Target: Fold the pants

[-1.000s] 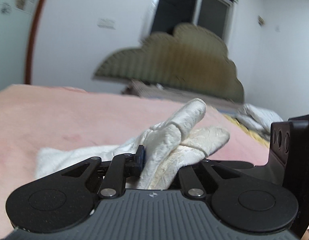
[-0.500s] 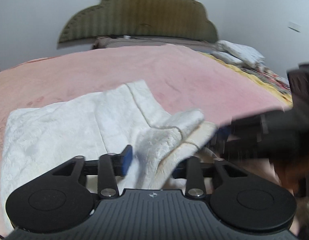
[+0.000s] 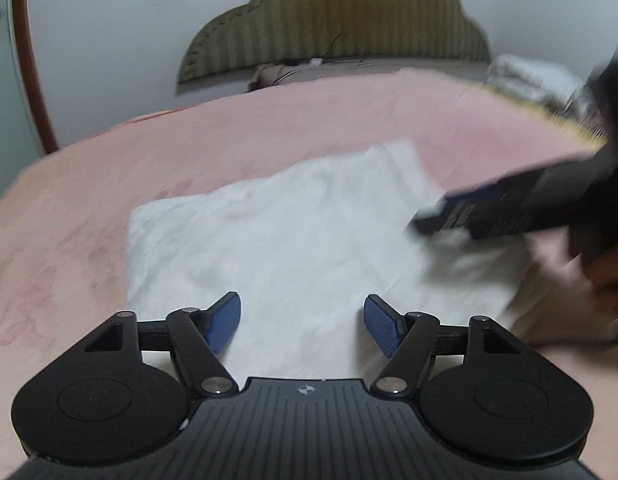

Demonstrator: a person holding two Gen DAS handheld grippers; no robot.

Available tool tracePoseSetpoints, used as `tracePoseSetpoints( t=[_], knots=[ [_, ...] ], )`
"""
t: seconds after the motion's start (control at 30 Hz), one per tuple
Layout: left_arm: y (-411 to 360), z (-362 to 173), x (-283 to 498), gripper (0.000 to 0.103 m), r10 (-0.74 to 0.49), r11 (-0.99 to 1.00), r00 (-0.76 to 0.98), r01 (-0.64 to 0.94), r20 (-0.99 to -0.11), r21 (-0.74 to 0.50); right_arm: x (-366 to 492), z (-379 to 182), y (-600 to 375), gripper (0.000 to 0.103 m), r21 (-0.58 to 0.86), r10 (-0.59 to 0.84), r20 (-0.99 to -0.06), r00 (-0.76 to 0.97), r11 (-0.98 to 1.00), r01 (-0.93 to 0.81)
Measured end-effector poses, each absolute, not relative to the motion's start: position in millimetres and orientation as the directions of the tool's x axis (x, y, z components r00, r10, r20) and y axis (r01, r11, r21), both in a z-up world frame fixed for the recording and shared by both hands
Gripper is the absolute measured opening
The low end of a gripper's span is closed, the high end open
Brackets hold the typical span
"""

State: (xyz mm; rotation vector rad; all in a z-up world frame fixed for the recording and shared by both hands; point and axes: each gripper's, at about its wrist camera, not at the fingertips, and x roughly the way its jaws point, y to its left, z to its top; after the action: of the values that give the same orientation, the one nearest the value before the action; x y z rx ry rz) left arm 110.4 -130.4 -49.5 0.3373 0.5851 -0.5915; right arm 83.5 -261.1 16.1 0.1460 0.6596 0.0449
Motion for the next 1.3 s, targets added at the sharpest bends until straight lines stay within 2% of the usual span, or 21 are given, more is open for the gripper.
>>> tracePoseSetpoints(
  t=[0.07, 0.13, 0.23, 0.3, 0.33, 0.37, 0.43, 0.53, 0.63, 0.8, 0.9, 1.13, 1.3],
  knots=[
    [-133, -50, 104, 0.074, -0.421, 0.790, 0.715, 0.591, -0.557, 0.161, 68, 27, -260, 0.047, 0.169, 0.048, -0.569, 0.821, 0.984, 0.060],
    [-140, -46, 101, 0.076, -0.410, 0.800, 0.743, 0.572, -0.529, 0.182, 57, 33, -251, 0.047, 0.169, 0.068, -0.531, 0.844, 0.985, 0.027],
    [-144, -44, 96, 0.079, -0.390, 0.810, 0.758, 0.553, -0.523, 0.198, 56, 30, -234, 0.047, 0.113, 0.106, -0.560, 0.821, 0.992, -0.051],
    [-146, -43, 86, 0.079, -0.390, 0.804, 0.744, 0.562, -0.543, 0.192, 62, 19, -226, 0.048, 0.018, 0.041, -0.600, 0.799, 0.999, -0.037],
    [-145, -43, 85, 0.079, -0.393, 0.802, 0.740, 0.566, -0.546, 0.190, 63, 15, -226, 0.053, 0.008, 0.021, -0.600, 0.799, 1.000, -0.021],
    [-144, -43, 85, 0.080, -0.391, 0.802, 0.741, 0.565, -0.545, 0.193, 62, 14, -230, 0.057, 0.038, 0.025, -0.596, 0.802, 0.999, -0.002],
    [-143, -43, 84, 0.083, -0.385, 0.806, 0.749, 0.558, -0.540, 0.199, 60, 14, -239, 0.057, 0.109, 0.044, -0.591, 0.805, 0.994, 0.026],
    [-142, -41, 86, 0.084, -0.383, 0.814, 0.749, 0.550, -0.540, 0.186, 47, 17, -240, 0.057, 0.115, 0.019, -0.560, 0.828, 0.992, 0.055],
    [-142, -42, 87, 0.085, -0.379, 0.822, 0.747, 0.543, -0.547, 0.172, 39, 21, -237, 0.057, 0.141, 0.054, -0.532, 0.845, 0.990, 0.025],
    [-142, -43, 87, 0.087, -0.373, 0.823, 0.748, 0.539, -0.549, 0.176, 47, 12, -235, 0.057, 0.114, 0.049, -0.579, 0.814, 0.993, 0.021],
    [-141, -44, 88, 0.090, -0.371, 0.826, 0.750, 0.536, -0.548, 0.175, 46, 10, -241, 0.057, 0.154, 0.070, -0.573, 0.817, 0.988, 0.024],
    [-135, -37, 82, 0.090, -0.385, 0.804, 0.770, 0.550, -0.509, 0.225, 42, 12, -248, 0.057, 0.136, 0.057, -0.549, 0.834, 0.990, 0.022],
    [-96, -25, 98, 0.091, -0.377, 0.832, 0.799, 0.514, -0.469, 0.207, 44, 9, -285, 0.062, 0.228, 0.072, -0.563, 0.824, 0.971, 0.071]
  ],
)
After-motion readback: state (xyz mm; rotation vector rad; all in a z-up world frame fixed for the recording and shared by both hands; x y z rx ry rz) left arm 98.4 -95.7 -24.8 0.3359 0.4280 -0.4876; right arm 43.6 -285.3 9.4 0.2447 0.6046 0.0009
